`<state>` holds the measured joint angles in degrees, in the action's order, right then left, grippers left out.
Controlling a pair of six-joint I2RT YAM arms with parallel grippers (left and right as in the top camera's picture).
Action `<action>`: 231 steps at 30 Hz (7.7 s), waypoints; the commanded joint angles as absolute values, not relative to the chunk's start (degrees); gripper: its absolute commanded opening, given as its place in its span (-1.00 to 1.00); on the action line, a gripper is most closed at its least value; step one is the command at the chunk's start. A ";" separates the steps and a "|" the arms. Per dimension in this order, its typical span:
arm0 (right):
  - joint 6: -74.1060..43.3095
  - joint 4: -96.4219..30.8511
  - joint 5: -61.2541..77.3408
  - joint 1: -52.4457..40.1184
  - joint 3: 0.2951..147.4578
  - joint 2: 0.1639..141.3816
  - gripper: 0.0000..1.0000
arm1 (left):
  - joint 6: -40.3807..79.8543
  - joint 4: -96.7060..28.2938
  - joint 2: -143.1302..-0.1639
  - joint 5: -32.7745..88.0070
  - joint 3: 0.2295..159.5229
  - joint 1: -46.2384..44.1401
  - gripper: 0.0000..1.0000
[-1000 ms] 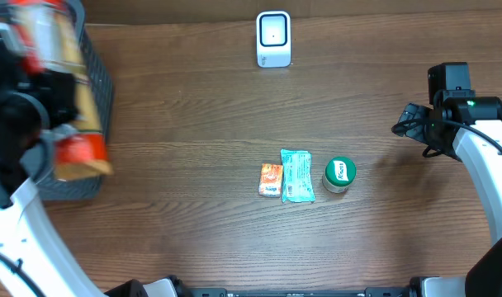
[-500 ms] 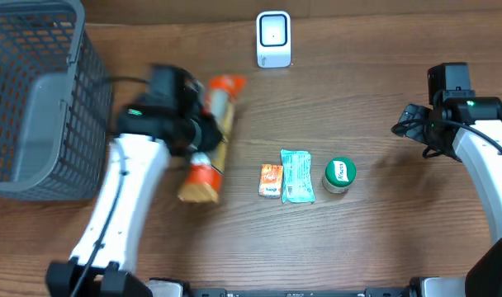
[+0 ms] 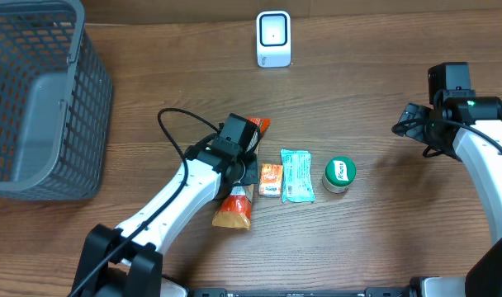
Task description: Scan the item barcode
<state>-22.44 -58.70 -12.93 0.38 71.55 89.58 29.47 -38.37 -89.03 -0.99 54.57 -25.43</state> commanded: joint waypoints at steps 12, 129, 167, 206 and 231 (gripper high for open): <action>-22.26 -58.63 -13.67 0.62 72.44 89.38 1.00 | 27.03 -35.33 -95.02 0.73 55.66 -25.45 0.61; -22.24 -58.63 -13.67 0.62 72.44 89.38 1.00 | 6.98 -40.51 -93.36 -1.04 47.59 -10.39 -0.19; -22.24 -58.63 -13.67 0.62 72.44 89.38 1.00 | 15.46 -49.63 -88.38 10.63 60.10 -11.31 -0.92; -22.26 -58.63 -13.67 0.62 72.44 89.38 1.00 | 21.23 -47.99 -95.09 1.63 62.04 -25.85 -0.11; -22.26 -58.63 -13.67 0.62 72.44 89.38 1.00 | 23.38 -50.19 -94.98 -4.58 57.28 -14.57 -0.16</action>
